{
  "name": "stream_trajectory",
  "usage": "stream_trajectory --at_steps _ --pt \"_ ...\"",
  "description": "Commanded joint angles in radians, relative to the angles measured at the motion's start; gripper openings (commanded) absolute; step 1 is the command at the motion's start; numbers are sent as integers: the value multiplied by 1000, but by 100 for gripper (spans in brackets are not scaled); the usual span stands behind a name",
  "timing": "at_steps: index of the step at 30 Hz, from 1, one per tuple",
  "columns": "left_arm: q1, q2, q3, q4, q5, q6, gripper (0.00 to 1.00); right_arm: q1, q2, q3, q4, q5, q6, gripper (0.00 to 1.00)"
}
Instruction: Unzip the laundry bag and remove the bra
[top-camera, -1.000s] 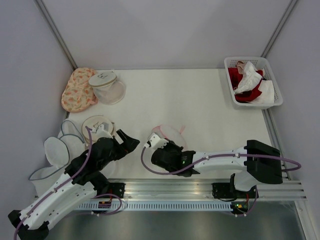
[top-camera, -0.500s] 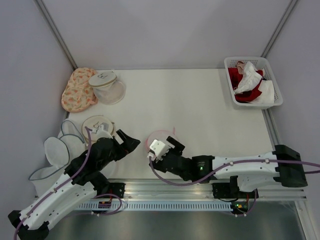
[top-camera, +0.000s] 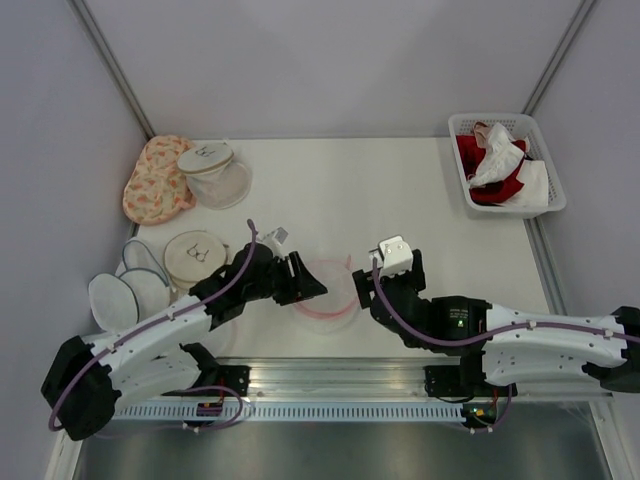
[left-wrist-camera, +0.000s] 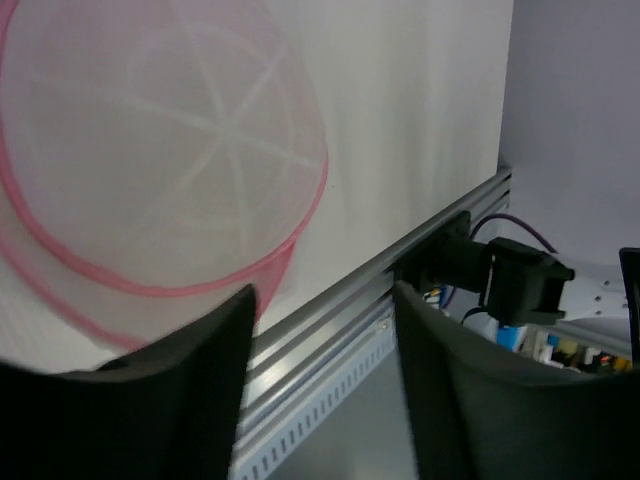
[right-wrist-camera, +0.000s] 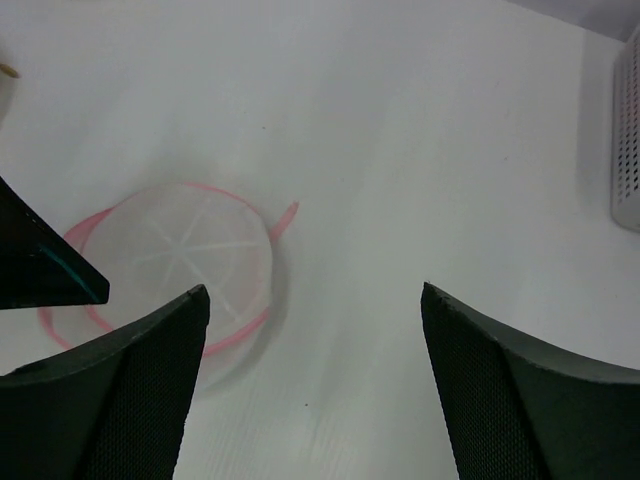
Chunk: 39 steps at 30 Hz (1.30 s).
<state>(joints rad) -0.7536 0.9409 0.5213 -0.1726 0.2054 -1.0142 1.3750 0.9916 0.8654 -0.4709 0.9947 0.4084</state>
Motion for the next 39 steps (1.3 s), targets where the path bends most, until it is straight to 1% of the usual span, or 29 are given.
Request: stream_trajectory --at_steps 1,2,3,4,5,6,7,8,9,10,11,12,13,15,17,19,20,21,22,25,28,29,30,31,32,33,34,37,39 --pt "-4 96 123 226 107 143 54 -2 -56 -22 -129 79 179 87" --pt "-4 126 138 245 139 161 40 -2 -68 -28 -136 79 191 78" --pt "-4 204 152 263 164 167 29 -2 -83 -38 -143 81 204 74" --pt "-4 241 176 277 182 169 8 -2 -109 -43 -149 88 213 69" --pt "-4 284 183 329 230 164 2 -1 -122 -46 -161 94 228 57" --pt "-6 323 184 366 258 155 2 -1 -134 -48 -175 102 240 51" --pt "-4 398 178 416 285 144 2 -2 -151 -45 -192 120 259 48" --pt "-6 433 177 491 342 117 2 -2 -159 -39 -228 127 283 44" --pt "-6 470 178 525 370 106 2 -2 -162 -32 -247 134 297 43" --pt "-7 546 184 551 394 97 2 -2 -168 -26 -270 151 314 43" --pt "-12 576 189 574 434 88 2 -2 -169 -11 -316 156 348 43" --pt "-15 608 198 568 440 89 2 -1 -171 -2 -337 162 362 43" --pt "-15 649 203 555 437 98 2 -2 -169 6 -380 168 380 43" --pt "-16 679 200 516 421 114 2 -1 -177 26 -411 168 427 44" --pt "-16 713 204 469 396 141 2 -2 -188 29 -433 163 452 54" --pt "-16 740 229 362 349 182 2 -1 -202 23 -422 157 464 64" --pt "-16 756 235 322 316 193 2 -2 -205 15 -416 151 461 65" --pt "-15 759 241 238 280 206 2 -2 -206 14 -411 150 460 66" --pt "-13 759 243 201 199 222 2 -2 -202 14 -411 148 460 67" --pt "22 757 214 99 112 246 2 -1 -185 24 -413 145 457 68" --pt "126 754 136 88 112 261 2 -2 -173 38 -411 147 445 69" --pt "210 750 108 96 121 262 2 -2 -171 43 -410 151 435 69" --pt "255 727 50 104 130 267 2 -2 -171 44 -410 154 431 69" --pt "301 711 27 104 137 281 2 -2 -172 46 -408 156 425 69" --pt "383 693 7 96 135 292 2 -2 -177 46 -408 157 420 69" --pt "423 644 -24 85 134 296 2 -2 -179 46 -407 157 417 69" --pt "488 621 -38 85 172 299 2 -2 -180 44 -405 162 414 70" --pt "562 560 -56 90 218 235 2 -1 -183 44 -399 165 402 70" --pt "592 533 -49 62 200 200 2 -2 -189 49 -403 165 403 70"
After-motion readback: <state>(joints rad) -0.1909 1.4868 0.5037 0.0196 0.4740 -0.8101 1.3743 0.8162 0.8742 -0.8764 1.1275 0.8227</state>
